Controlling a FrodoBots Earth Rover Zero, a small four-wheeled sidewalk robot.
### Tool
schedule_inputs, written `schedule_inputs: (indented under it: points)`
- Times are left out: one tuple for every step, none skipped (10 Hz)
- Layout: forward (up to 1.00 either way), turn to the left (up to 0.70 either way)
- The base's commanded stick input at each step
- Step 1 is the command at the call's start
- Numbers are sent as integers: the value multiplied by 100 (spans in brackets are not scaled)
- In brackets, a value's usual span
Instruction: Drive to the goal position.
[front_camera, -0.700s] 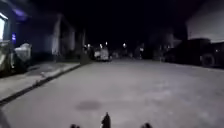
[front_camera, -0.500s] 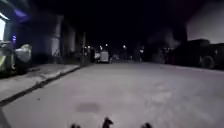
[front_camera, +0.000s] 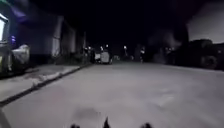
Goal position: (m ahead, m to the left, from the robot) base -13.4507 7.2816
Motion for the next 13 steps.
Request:
schedule_inputs:
  points:
    - [85,0]
    - [85,0]
    - [85,0]
    - [85,0]
    - [85,0]
    - [85,0]
    - [85,0]
    - [85,0]
    - [85,0]
    - [85,0]
    - [85,0]
    - [85,0]
    - [85,0]
